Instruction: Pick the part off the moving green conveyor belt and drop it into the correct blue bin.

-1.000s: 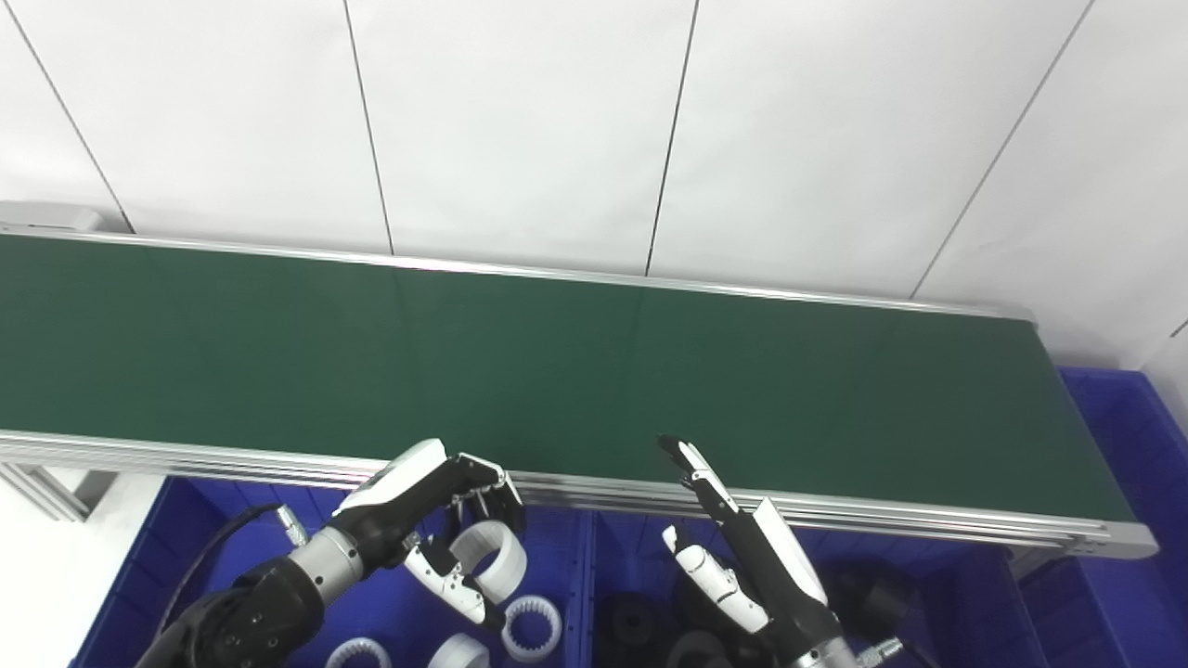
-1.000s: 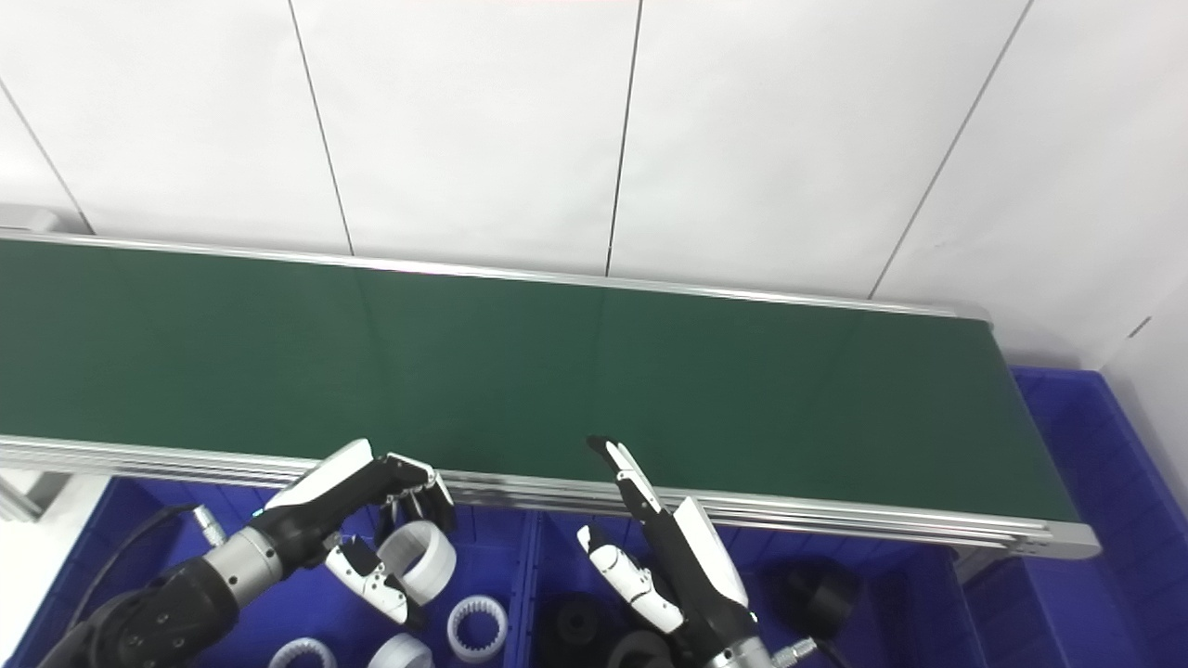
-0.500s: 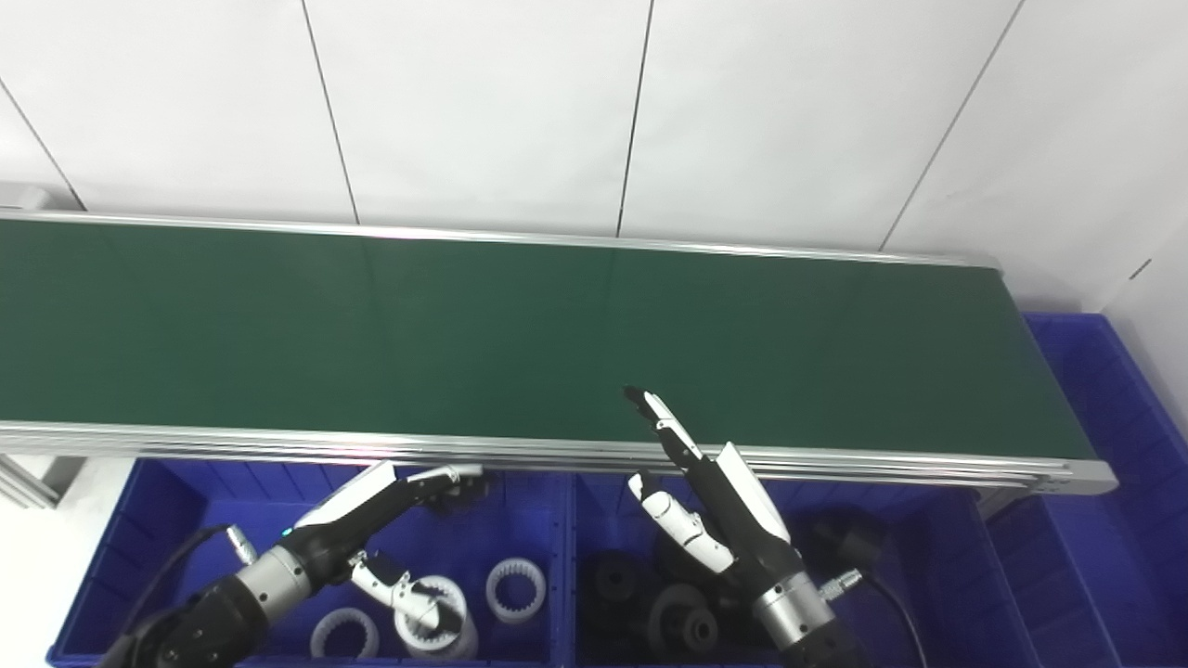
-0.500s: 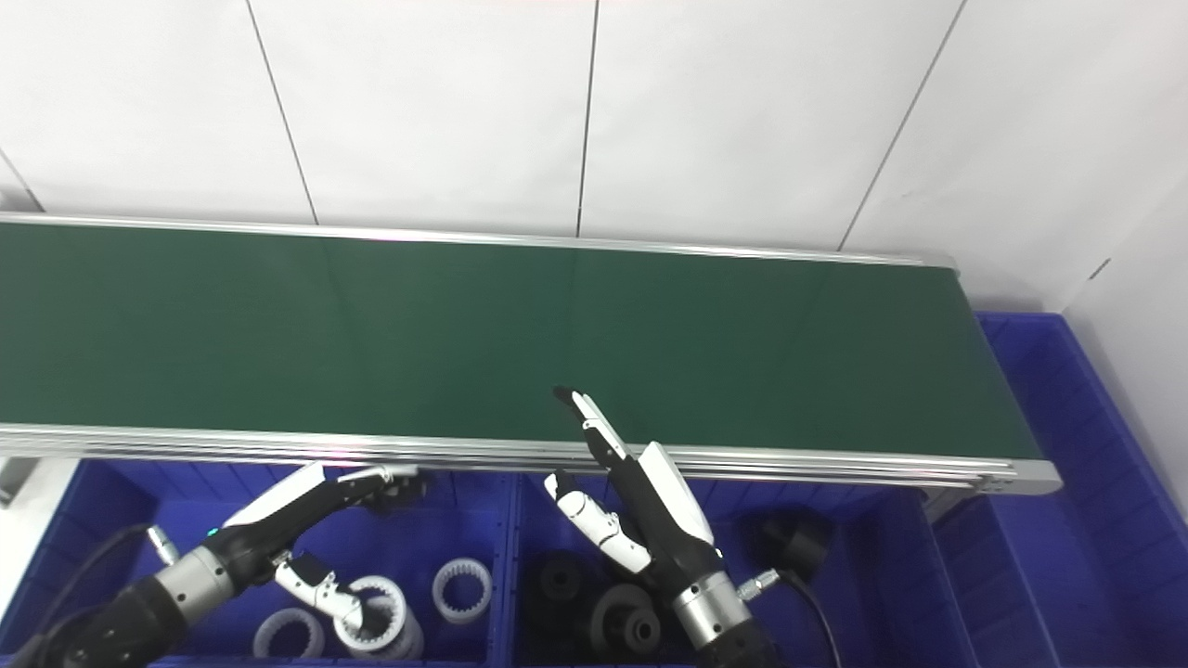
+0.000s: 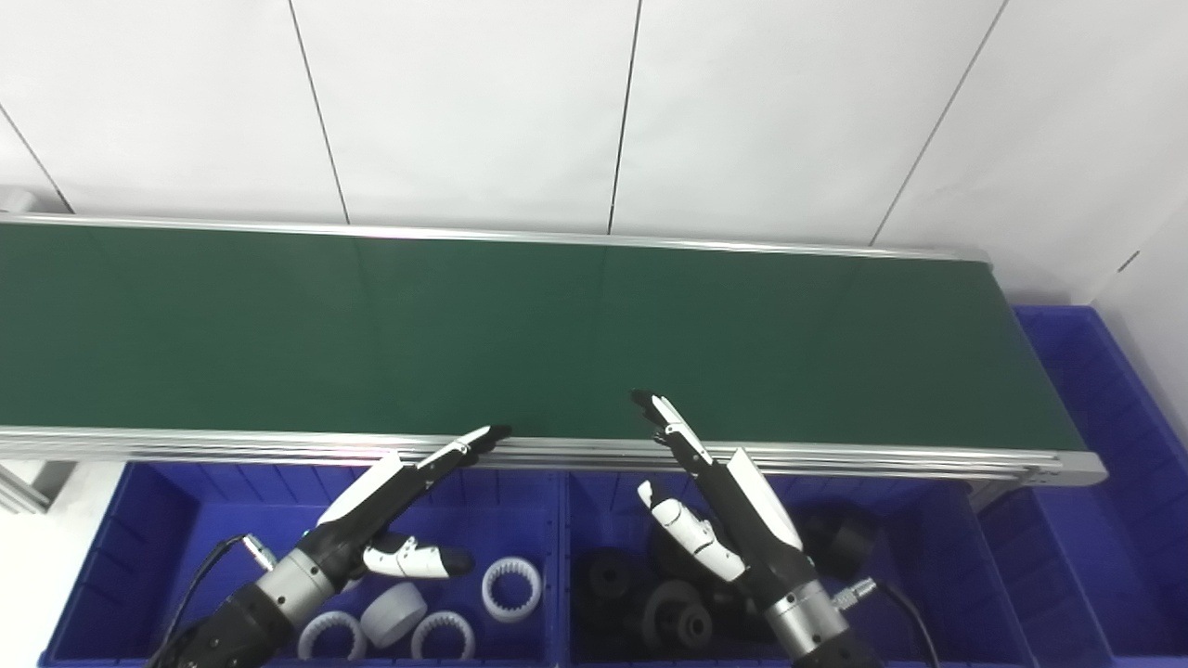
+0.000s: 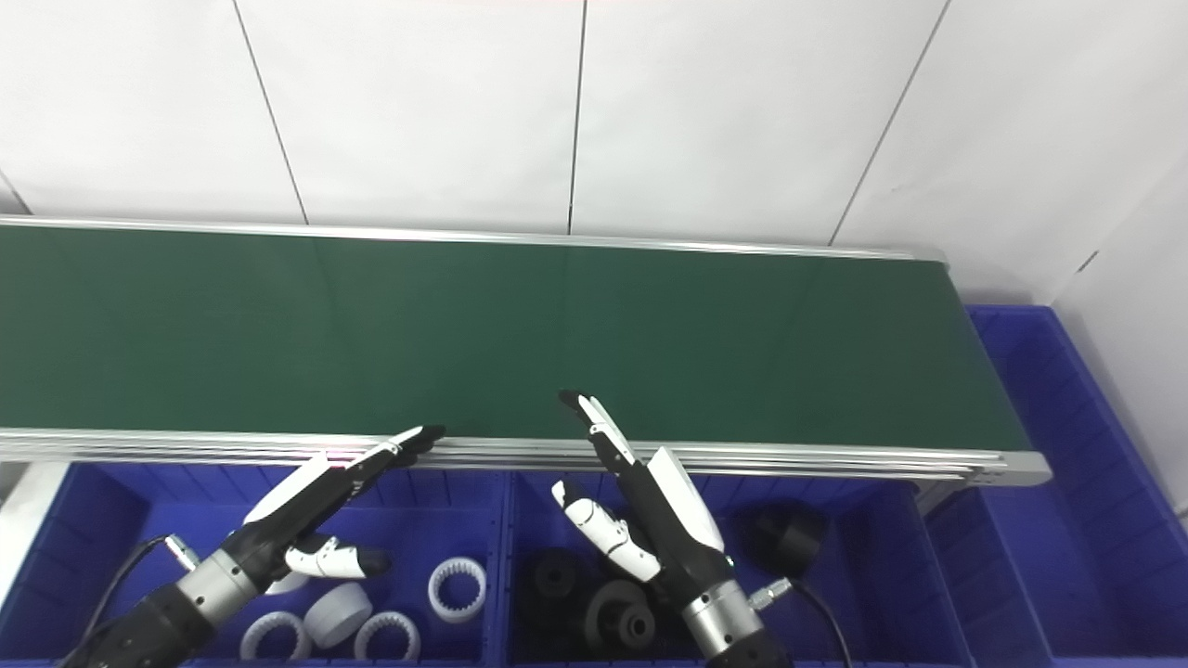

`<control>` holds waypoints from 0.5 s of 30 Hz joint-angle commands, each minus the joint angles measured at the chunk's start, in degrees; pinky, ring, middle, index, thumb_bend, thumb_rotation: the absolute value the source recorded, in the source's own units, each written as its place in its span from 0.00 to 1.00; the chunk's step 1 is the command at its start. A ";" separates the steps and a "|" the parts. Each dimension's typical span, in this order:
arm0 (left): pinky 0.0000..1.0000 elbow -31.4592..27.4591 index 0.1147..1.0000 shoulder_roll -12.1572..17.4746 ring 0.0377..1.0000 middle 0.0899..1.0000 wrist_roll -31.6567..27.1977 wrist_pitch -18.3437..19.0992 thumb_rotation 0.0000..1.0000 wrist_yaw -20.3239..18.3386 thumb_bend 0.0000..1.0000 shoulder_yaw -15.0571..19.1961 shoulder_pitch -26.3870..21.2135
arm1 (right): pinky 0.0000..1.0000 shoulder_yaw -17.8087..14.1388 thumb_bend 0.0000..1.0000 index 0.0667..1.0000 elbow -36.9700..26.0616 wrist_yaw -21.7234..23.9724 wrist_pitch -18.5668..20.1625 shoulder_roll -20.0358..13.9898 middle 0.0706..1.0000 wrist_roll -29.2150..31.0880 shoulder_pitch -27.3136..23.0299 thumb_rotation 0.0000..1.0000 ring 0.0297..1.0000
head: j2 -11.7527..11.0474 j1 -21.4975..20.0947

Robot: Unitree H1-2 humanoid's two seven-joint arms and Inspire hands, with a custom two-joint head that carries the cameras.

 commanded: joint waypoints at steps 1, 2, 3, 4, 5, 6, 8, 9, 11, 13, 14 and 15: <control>0.92 -1.92 0.96 0.06 0.96 0.98 -3.41 -2.23 0.77 -1.21 0.60 0.37 -1.10 | 0.90 0.07 0.39 0.97 -1.21 -0.43 -0.64 0.13 0.99 0.29 -0.34 1.00 0.96 | 0.01 0.00; 0.92 -1.86 0.96 -0.05 0.96 0.98 -4.47 -2.25 0.77 -1.87 0.59 0.35 -1.15 | 0.90 0.17 0.39 0.97 -0.99 -0.41 -0.69 0.09 0.99 0.22 -0.32 1.00 0.96 | 0.01 0.00; 0.92 -1.82 0.96 -0.13 0.96 0.98 -5.11 -2.26 0.79 -2.31 0.59 0.35 -1.21 | 0.91 0.24 0.40 0.97 -0.89 -0.41 -0.66 0.08 0.99 0.14 -0.32 1.00 0.96 | -0.12 0.03; 0.92 -1.82 0.97 -0.23 0.96 0.98 -5.52 -2.25 0.80 -2.62 0.58 0.38 -1.24 | 0.91 0.31 0.40 0.97 -0.76 -0.41 -0.70 0.06 0.99 0.06 -0.31 1.00 0.96 | -0.12 0.03; 0.92 -1.84 0.97 -0.35 0.97 0.98 -5.82 -2.25 0.82 -2.85 0.58 0.45 -1.28 | 0.91 0.38 0.40 0.97 -0.63 -0.35 -0.68 0.02 0.99 0.04 -0.33 1.00 0.96 | -0.21 0.11; 0.93 -1.95 0.97 -0.49 0.97 0.98 -6.16 -2.22 0.83 -3.04 0.57 0.49 -1.28 | 0.91 0.48 0.41 0.97 -0.44 -0.33 -0.86 -0.06 0.99 -0.05 -0.34 1.00 0.96 | -0.21 0.11; 0.93 -2.28 0.97 -0.82 0.97 0.99 -6.71 -2.13 0.83 -3.38 0.54 0.59 -1.23 | 0.92 0.68 0.41 0.97 -0.18 -0.32 -0.96 -0.21 0.99 -0.36 -0.38 1.00 0.96 | -0.31 0.18; 0.93 -2.45 0.97 -0.97 0.97 0.99 -7.03 -2.10 0.83 -3.58 0.53 0.63 -1.20 | 0.92 0.76 0.41 0.97 -0.10 -0.32 -0.93 -0.25 0.99 -0.46 -0.37 1.00 0.96 | -0.25 0.18; 0.92 -3.07 0.97 -1.39 0.97 0.99 -7.95 -2.01 0.82 -3.86 0.52 0.72 -1.04 | 0.92 0.86 0.43 0.97 0.52 -0.44 -1.19 -0.31 1.00 -0.45 -0.38 1.00 0.97 | -0.21 0.18; 0.92 -3.63 0.97 -1.71 0.97 0.99 -8.84 -1.91 0.82 -4.20 0.50 0.87 -0.96 | 0.93 0.94 0.43 0.97 0.85 -0.61 -1.40 -0.25 1.00 -0.55 -0.34 1.00 0.97 | -0.23 0.20; 0.93 -3.76 0.97 -1.86 0.97 0.99 -9.78 -1.72 0.81 -4.57 0.50 0.95 -0.96 | 0.93 0.99 0.43 0.97 0.89 -0.69 -1.43 -0.20 1.00 -0.64 -0.30 1.00 0.97 | -0.23 0.20; 0.93 -3.88 0.97 -1.96 0.98 1.00 -10.62 -1.51 0.79 -4.91 0.49 1.01 -0.97 | 0.93 1.02 0.44 0.97 0.92 -0.72 -1.47 -0.17 1.00 -0.70 -0.27 1.00 0.97 | -0.23 0.20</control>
